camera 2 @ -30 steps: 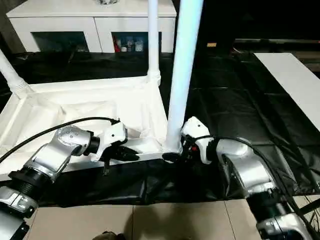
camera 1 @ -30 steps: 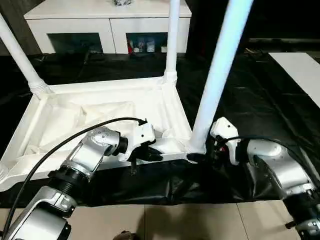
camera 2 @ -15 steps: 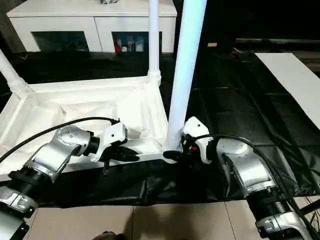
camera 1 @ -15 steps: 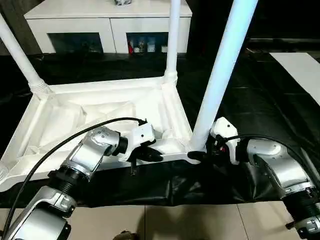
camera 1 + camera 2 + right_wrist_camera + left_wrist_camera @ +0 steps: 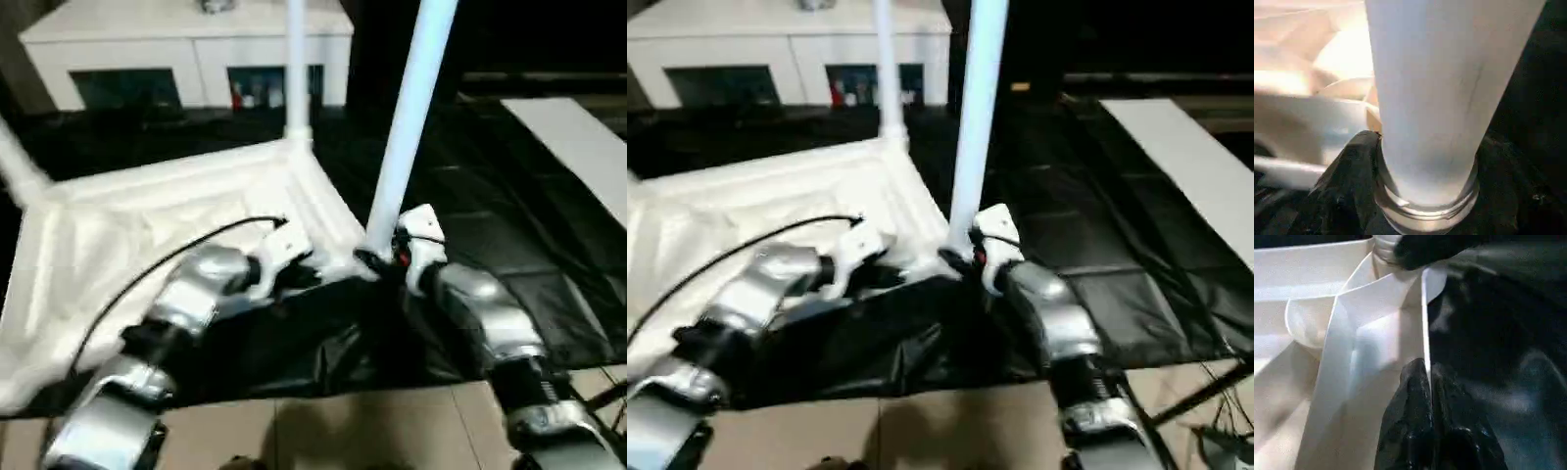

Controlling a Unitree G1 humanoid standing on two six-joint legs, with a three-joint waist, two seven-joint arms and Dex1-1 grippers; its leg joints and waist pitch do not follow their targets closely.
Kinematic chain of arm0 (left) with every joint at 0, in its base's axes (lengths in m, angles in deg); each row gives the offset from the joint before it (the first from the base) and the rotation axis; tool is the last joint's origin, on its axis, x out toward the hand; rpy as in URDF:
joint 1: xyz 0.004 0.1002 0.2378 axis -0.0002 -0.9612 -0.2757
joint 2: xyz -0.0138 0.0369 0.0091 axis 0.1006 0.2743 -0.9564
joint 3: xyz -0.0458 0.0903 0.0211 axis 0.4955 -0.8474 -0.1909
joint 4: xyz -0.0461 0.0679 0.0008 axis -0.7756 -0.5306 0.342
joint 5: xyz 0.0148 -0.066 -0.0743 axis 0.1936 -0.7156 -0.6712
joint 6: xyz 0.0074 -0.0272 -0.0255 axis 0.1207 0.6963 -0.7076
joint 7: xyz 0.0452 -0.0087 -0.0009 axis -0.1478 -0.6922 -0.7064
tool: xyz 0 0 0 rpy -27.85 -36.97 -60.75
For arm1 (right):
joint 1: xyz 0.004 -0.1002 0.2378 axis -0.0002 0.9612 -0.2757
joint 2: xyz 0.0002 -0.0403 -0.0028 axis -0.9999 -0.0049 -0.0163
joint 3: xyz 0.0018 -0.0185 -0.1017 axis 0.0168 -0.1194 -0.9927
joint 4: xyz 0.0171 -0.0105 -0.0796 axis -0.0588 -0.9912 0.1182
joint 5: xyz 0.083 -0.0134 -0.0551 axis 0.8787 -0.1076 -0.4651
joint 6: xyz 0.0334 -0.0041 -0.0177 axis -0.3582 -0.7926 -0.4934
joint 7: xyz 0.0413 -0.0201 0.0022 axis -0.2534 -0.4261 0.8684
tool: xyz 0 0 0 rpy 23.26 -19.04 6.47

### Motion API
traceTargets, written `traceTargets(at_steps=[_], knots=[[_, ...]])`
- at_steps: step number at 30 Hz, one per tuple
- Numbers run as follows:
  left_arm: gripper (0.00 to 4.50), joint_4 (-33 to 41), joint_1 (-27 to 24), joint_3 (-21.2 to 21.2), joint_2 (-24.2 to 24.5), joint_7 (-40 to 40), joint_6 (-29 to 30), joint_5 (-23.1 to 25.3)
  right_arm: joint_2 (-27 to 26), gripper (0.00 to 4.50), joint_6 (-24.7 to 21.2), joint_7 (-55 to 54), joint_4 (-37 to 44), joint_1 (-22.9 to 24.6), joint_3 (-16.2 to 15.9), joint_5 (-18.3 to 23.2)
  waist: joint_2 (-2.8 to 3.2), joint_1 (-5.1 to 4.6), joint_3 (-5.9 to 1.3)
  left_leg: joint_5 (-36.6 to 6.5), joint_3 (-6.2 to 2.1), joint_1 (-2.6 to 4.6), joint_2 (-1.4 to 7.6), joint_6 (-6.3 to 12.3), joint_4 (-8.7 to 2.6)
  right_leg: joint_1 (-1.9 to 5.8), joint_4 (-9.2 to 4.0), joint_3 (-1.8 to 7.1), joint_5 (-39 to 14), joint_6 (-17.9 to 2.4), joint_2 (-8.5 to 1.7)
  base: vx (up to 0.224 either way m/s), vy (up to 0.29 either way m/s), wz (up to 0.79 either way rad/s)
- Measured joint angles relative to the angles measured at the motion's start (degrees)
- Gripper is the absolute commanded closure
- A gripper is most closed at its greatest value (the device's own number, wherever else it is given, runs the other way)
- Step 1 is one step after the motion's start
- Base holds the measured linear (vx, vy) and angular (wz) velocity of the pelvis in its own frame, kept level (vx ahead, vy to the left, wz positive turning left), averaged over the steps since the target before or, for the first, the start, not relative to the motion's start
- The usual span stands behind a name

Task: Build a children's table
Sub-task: Rotate leg to tighten

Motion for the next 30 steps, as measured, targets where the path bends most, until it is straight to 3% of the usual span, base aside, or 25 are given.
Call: traceTargets(at_steps=[4, 6, 13, 14, 15, 20, 25, 29, 30], knots=[[4.50, -8.47, 5.16, 0.06, -6.44, -10.82, -0.41, 2.72, -7.65, 1.89, 0.60, -18.44, -9.12, -6.48, 4.69, -2.40, -0.09, -0.02, -0.06, 0.00, 0.01, -0.03, -0.05, 0.00, -0.01, 0.05, -0.12, 0.04, 0.05, -0.09, 0.00, 0.000, 0.000, 0.00], [4.50, -10.66, 6.13, -0.06, -8.16, -13.40, -1.50, 3.74, -8.66, 1.89, 1.69, -23.08, -11.88, -8.09, 5.26, -3.07, -0.09, 0.16, -0.06, 0.00, 0.01, -0.02, -0.08, 0.00, -0.02, 0.16, -0.26, 0.05, 0.05, -0.08, -0.02, 0.000, 0.000, 0.00], [4.50, -11.81, 6.41, -0.73, -8.00, -13.51, -4.68, 4.22, -9.37, 1.89, 5.00, -23.05, -12.64, -7.64, 6.57, -3.45, -0.11, 0.51, -0.06, 0.00, 0.04, -0.10, -0.10, 0.01, -0.04, 0.15, -0.53, 0.07, 0.38, -0.39, -0.03, 0.000, 0.000, 0.00], [4.50, -11.84, 6.41, -0.85, -7.94, -13.39, -5.11, 4.24, -9.29, 1.33, 5.35, -22.85, -12.19, -7.24, 6.57, -3.53, -0.10, 0.61, -0.06, 0.00, 0.04, -0.10, -0.10, 0.01, -0.05, 0.13, -0.52, 0.07, 0.56, -0.40, -0.03, 0.000, 0.000, 0.00], [4.50, -12.02, 6.42, -0.85, -7.96, -13.39, -5.59, 4.34, -9.24, 1.33, 5.72, -22.85, -12.16, -7.14, 6.55, -3.72, -0.10, 0.64, -0.06, 0.00, 0.04, -0.11, -0.09, 0.01, -0.06, 0.09, -0.49, 0.06, 0.63, -0.41, -0.03, 0.000, 0.000, 0.00], [4.50, -14.01, 7.29, -0.75, -7.65, -13.42, -8.16, 5.06, -7.46, 0.80, 6.65, -19.96, -2.82, -1.97, 4.37, -3.83, -0.08, 0.99, -0.06, 0.00, 0.03, -0.10, -0.06, 0.01, -0.31, 0.04, -0.46, -0.03, 0.66, -0.40, -0.01, 0.000, 0.000, 0.00], [4.50, -15.11, 7.40, -1.41, -7.77, -13.43, -11.60, 5.75, -2.79, 0.80, 4.85, -15.80, 11.49, 6.14, 3.99, -3.72, 0.00, 1.59, -0.06, 0.00, 0.05, -0.13, -0.08, 0.01, -0.33, 0.06, -0.53, 0.01, 0.60, -0.30, -0.02, 0.000, 0.000, 0.00], [4.50, -16.84, 7.33, -1.10, -7.49, -14.64, -15.71, 6.64, 1.17, 0.80, 3.31, -11.84, 21.74, 13.31, 5.11, -2.85, 0.69, 1.48, 0.00, 0.00, 0.04, -0.11, -0.09, 0.01, -0.40, 0.00, -0.52, 0.01, 0.62, -0.20, -0.01, 0.000, 0.000, 0.00], [4.22, -16.84, 7.22, -0.48, -7.47, -14.00, -15.60, 6.13, 1.82, 0.71, 2.84, -10.84, 23.33, 14.21, 4.99, -2.31, 1.01, 1.41, 0.04, 0.00, 0.03, -0.12, -0.07, 0.01, -0.41, -0.02, -0.53, -0.03, 0.56, -0.10, -0.01, 0.000, 0.000, 0.00]])
